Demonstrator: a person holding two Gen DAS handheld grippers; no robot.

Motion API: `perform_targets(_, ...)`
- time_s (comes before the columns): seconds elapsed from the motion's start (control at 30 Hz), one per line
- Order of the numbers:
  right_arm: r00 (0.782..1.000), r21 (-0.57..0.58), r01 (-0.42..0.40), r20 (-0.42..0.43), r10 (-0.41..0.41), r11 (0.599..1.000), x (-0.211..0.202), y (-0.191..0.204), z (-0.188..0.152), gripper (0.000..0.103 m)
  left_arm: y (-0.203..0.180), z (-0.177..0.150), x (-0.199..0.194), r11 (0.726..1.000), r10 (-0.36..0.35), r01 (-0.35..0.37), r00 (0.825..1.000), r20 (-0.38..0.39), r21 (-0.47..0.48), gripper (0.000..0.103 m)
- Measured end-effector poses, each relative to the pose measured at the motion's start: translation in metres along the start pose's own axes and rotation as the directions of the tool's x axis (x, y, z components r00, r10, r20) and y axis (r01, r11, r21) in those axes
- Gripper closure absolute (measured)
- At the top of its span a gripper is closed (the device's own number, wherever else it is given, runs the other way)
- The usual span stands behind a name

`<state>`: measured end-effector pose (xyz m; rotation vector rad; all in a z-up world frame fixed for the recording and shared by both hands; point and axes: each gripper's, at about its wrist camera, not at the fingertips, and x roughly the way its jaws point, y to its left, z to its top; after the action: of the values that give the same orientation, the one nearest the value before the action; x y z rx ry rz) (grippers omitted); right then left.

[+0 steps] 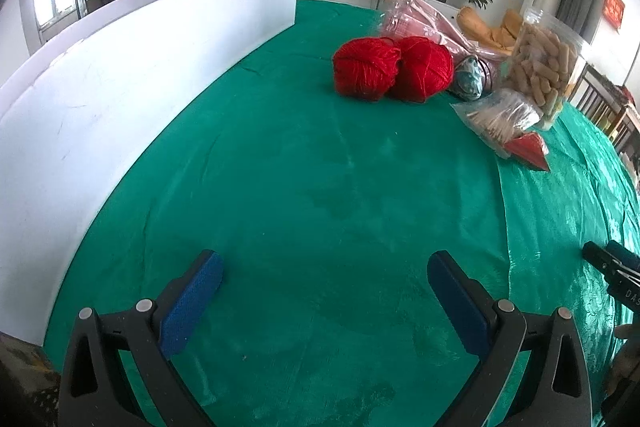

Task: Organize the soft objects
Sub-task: 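Grasp the clear bag of wooden cotton swabs with the right tool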

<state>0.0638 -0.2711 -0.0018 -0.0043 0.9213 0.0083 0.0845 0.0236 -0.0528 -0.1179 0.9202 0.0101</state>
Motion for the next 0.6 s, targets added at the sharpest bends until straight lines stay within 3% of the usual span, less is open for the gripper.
perform_targets(0.13,0.994,0.014,0.004,-0.112,-0.003,1.0,0.0,-0.004,0.019,0.019,-0.005,-0.001,0.002,0.999,0.022,-0.022,1.0,-0.006,0.026,0.0)
perform_targets(0.23,0.992,0.122,-0.095,-0.07,0.104,0.988,-0.007,-0.005,0.049,0.019,-0.007,-0.001,0.003,0.999,0.031,-0.031,0.999,-0.009,0.033,0.0)
perform_targets(0.37,0.974,0.194,-0.183,-0.098,0.204,0.964,0.014,0.02,0.092,0.019,-0.007,-0.001,0.004,0.998,0.04,-0.039,0.999,-0.011,0.042,0.0)
perform_targets(0.47,0.981,0.225,-0.164,-0.063,0.182,0.96,0.033,0.04,0.122,0.019,-0.007,-0.002,0.004,0.998,0.039,-0.039,0.999,-0.011,0.044,0.0)
perform_targets(0.6,0.986,0.169,-0.094,-0.122,0.116,0.981,0.071,0.073,0.147,0.019,-0.008,-0.002,0.004,0.998,0.041,-0.041,0.999,-0.011,0.044,0.0)
